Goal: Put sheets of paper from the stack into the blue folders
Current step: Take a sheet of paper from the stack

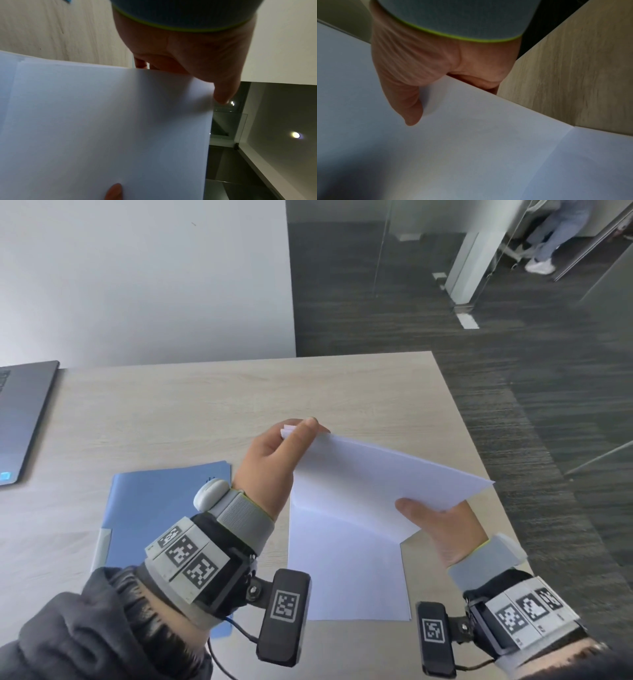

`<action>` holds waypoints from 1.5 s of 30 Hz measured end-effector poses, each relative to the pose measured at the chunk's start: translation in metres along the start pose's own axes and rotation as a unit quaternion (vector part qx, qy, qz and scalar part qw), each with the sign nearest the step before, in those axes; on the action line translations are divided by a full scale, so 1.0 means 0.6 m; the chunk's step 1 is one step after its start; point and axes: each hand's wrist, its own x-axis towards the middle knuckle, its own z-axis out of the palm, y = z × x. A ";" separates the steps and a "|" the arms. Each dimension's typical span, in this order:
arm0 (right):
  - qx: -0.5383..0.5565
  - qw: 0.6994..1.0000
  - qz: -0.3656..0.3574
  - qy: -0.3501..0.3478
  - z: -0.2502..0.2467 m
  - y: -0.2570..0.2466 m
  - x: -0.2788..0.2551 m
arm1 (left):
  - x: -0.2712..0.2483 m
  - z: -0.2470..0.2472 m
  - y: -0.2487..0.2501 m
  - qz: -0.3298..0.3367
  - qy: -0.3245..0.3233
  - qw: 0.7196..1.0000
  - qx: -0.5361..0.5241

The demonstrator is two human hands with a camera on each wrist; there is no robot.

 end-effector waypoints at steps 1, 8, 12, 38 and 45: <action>0.002 1.000 0.000 0.000 0.001 0.001 -0.001 | 0.002 0.002 0.001 -0.006 0.008 1.000 0.007; 0.013 1.000 0.009 0.012 0.005 0.004 -0.005 | 0.006 0.006 0.007 -0.004 0.012 1.000 0.006; 0.032 0.999 0.008 0.003 0.007 0.000 -0.006 | 0.005 -0.003 0.003 0.009 -0.021 0.999 -0.026; -0.032 0.992 0.116 0.026 0.005 0.055 -0.007 | 0.002 -0.040 -0.082 -0.027 -0.049 0.997 -0.043; -0.019 0.990 0.128 0.056 -0.005 0.075 -0.013 | -0.012 -0.028 -0.096 -0.045 -0.071 0.996 -0.027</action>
